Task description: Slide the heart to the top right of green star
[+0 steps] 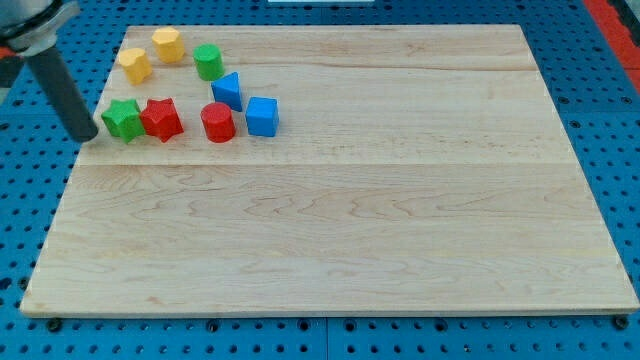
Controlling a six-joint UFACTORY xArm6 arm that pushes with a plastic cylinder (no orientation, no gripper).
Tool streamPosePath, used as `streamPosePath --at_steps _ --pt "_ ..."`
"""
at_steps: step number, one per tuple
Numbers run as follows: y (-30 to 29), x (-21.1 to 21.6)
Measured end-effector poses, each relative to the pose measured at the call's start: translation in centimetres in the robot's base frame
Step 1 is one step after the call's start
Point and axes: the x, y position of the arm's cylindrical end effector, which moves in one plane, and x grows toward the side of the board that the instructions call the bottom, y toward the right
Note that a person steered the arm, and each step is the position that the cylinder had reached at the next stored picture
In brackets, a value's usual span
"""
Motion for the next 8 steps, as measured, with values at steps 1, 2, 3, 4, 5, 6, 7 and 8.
streamPosePath --at_steps 1,2,3,4,5,6,7,8 --pt "-1.0 0.6" --pt "-1.2 -1.0" --pt "-1.2 -9.4" --pt "-1.1 -15.6" --pt "0.0 -18.0" --pt "6.0 -17.6" --pt "6.6 -14.9" --pt "4.6 -14.6"
